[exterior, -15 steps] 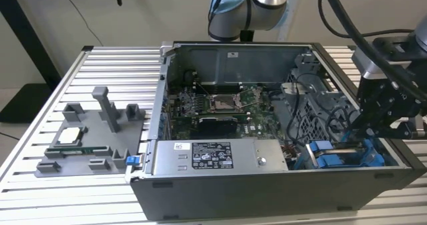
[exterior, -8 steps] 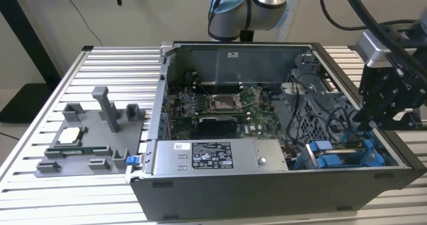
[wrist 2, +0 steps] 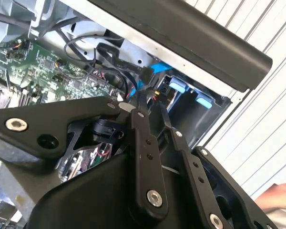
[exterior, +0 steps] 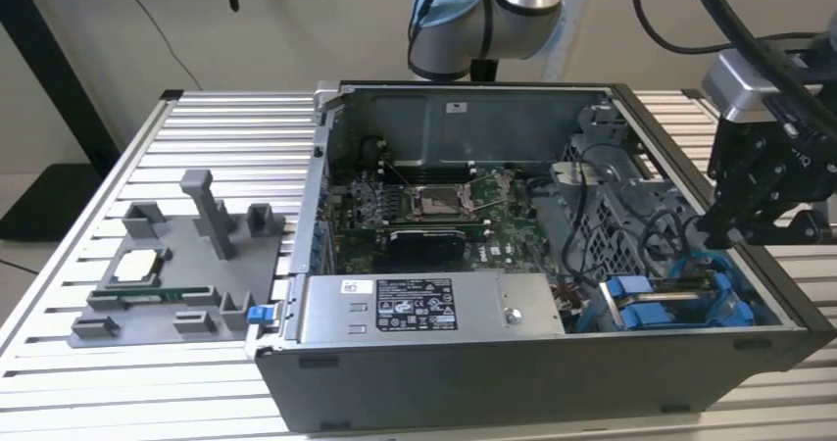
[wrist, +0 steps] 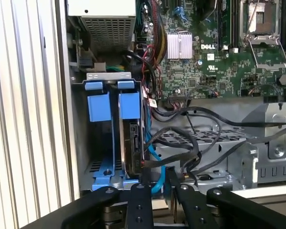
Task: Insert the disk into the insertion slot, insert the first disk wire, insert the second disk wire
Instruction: 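Insert the second disk wire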
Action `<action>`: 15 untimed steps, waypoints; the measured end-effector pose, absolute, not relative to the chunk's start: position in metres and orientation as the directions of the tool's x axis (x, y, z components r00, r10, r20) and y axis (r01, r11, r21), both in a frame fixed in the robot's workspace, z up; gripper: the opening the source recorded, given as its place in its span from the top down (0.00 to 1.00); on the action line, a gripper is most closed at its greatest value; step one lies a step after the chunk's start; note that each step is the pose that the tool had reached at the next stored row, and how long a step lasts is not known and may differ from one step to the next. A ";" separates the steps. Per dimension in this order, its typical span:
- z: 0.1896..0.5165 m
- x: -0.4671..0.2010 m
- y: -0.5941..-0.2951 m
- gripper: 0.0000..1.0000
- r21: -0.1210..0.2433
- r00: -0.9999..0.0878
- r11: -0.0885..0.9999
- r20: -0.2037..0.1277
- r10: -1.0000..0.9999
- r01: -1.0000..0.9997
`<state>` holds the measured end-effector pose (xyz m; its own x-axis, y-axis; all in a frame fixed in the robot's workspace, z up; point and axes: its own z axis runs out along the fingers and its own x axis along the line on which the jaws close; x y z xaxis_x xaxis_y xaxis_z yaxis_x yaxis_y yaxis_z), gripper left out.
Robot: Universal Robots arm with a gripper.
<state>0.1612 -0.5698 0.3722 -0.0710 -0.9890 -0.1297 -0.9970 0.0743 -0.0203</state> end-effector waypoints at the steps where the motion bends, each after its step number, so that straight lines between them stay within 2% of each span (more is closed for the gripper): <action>1: 0.372 0.163 -0.569 0.00 -0.019 -0.071 0.074 -0.130 -0.989 -0.997; 10: 0.372 0.177 -0.561 0.00 -0.003 -0.073 0.074 -0.128 -0.989 -0.997; 15: 0.372 0.188 -0.560 0.00 0.028 -0.077 0.074 -0.126 -0.989 -0.997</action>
<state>0.1877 -0.5596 0.3723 -0.0773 -0.9890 -0.1261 -0.9968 0.0743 0.0279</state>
